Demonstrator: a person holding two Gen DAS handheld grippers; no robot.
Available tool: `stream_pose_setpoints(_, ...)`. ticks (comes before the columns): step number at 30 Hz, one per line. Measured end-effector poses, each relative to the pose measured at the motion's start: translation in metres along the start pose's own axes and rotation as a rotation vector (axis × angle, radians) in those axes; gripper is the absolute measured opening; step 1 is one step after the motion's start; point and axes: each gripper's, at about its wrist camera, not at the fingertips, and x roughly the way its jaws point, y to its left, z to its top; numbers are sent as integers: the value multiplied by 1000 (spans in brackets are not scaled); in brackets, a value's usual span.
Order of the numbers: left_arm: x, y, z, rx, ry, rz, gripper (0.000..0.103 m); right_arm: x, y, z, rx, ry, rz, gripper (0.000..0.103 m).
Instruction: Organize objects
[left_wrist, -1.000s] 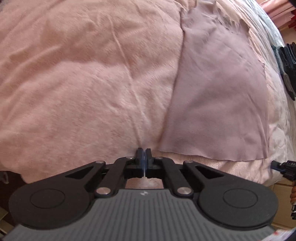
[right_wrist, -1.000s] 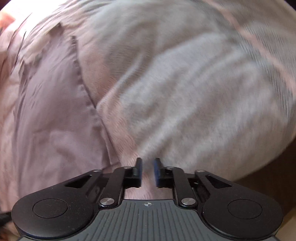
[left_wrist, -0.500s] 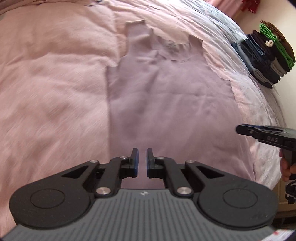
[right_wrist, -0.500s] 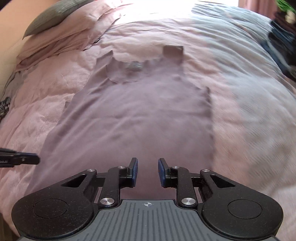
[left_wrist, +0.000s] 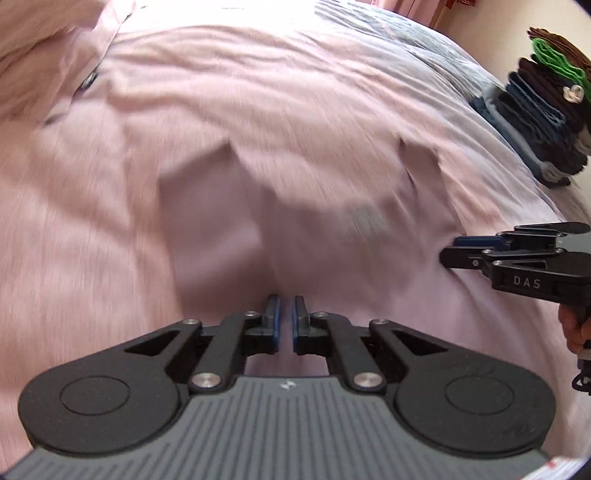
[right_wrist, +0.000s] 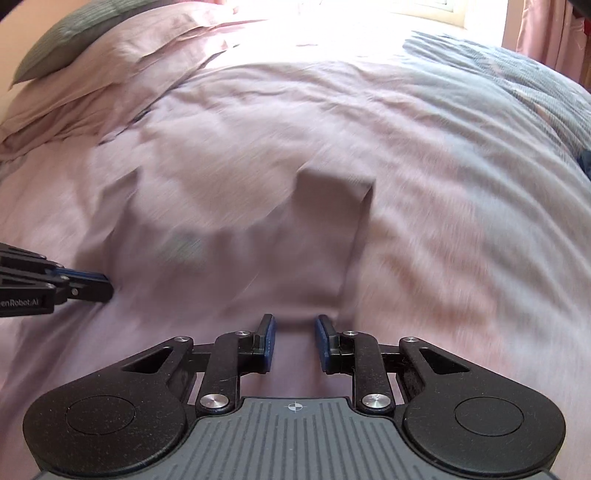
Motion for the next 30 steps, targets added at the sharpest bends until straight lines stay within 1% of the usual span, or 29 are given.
stream_pose_setpoints(2,10,4,31,11,-25,24,4,0,-15,23,38,-54,-17,21)
stream_pose_setpoints(3,8,6,45,13,-58,26,4,-5,-26,32,79,-85,3,21)
stream_pose_setpoints(5,-5,11,63,6,-131,17,5,-15,-44,39,157,-111,73,21)
stream_pose_setpoints(7,-17,20,72,-15,-165,9,6,-22,-56,40,207,-126,137,21)
stream_pose_setpoints(8,-22,25,74,-27,-171,10,6,-22,-59,39,212,-135,164,21)
stream_pose_setpoints(11,-25,38,70,-41,-146,31,7,-14,-56,39,191,-104,166,21)
stream_pose_setpoints(13,-23,43,65,-43,-124,47,7,-6,-51,36,191,-95,171,21)
stream_pose_setpoints(16,-19,49,55,-58,-97,50,7,1,-50,33,190,-99,182,20)
stream_pose_setpoints(17,-18,51,52,-63,-92,50,7,4,-50,33,186,-107,181,15)
stream_pose_setpoints(18,-16,51,51,-66,-90,52,7,4,-50,33,182,-119,186,3)
stream_pose_setpoints(19,-16,53,49,-69,-91,54,7,2,-51,34,178,-138,181,0)
stream_pose_setpoints(21,-16,56,47,-79,-91,58,7,-2,-54,39,157,-183,152,0)
stream_pose_setpoints(23,-17,58,48,-86,-101,61,7,0,-58,46,161,-194,111,0)
stream_pose_setpoints(24,-17,59,49,-84,-107,65,7,5,-60,49,162,-179,106,0)
stream_pose_setpoints(26,-15,59,52,-71,-106,83,7,21,-59,52,140,-102,110,0)
stream_pose_setpoints(27,-13,60,54,-65,-103,92,7,25,-59,52,137,-78,92,0)
stream_pose_setpoints(29,-10,63,54,-71,-92,99,17,24,-62,50,170,-57,97,0)
stream_pose_setpoints(30,-9,65,53,-82,-84,95,18,20,-63,50,187,-59,100,0)
